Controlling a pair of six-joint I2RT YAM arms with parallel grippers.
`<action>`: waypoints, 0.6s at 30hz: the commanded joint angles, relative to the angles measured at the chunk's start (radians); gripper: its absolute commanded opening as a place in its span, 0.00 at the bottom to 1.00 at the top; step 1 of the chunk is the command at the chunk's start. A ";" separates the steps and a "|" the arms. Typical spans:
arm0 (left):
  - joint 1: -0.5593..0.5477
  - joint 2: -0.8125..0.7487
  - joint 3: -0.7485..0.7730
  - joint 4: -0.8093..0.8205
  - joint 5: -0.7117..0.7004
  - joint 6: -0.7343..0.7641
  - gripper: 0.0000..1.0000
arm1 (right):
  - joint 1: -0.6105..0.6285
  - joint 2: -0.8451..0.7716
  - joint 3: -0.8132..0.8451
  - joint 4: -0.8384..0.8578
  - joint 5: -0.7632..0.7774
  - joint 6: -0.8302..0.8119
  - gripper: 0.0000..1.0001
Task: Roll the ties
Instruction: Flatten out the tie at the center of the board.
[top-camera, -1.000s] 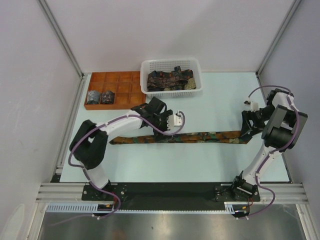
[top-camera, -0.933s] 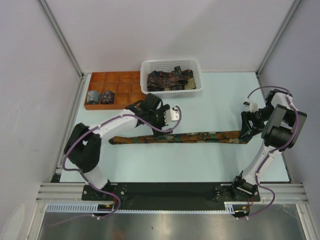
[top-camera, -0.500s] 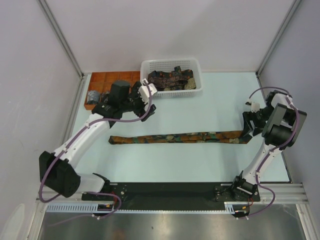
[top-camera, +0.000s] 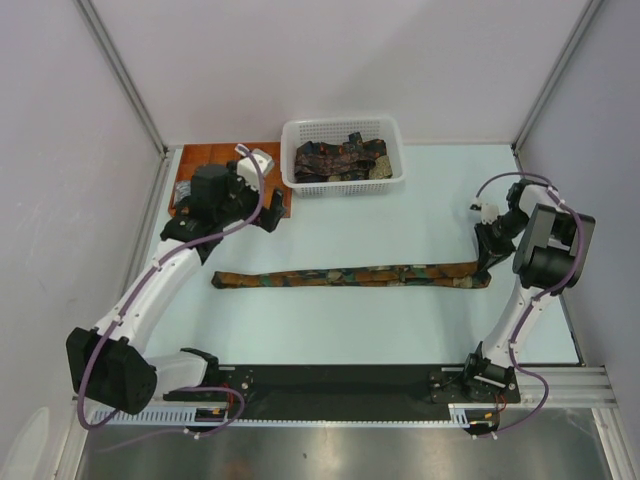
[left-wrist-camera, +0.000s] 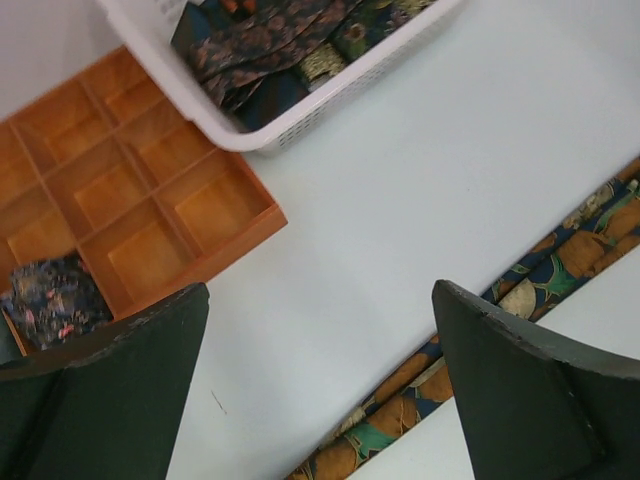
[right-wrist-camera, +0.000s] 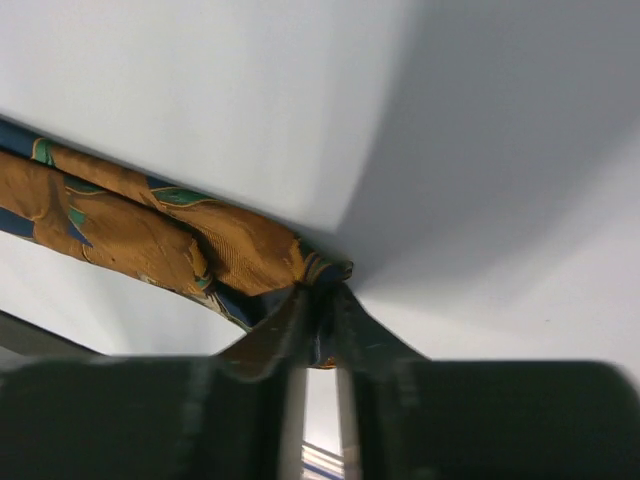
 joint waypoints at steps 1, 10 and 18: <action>0.073 0.008 0.051 -0.034 0.054 -0.120 1.00 | -0.019 -0.004 0.029 0.021 0.014 0.007 0.09; 0.118 0.017 0.031 -0.185 0.057 -0.021 0.99 | -0.126 -0.027 0.158 -0.023 0.066 -0.058 0.00; 0.257 -0.006 -0.071 -0.290 0.216 -0.112 1.00 | -0.162 -0.088 0.239 -0.105 -0.030 -0.113 0.43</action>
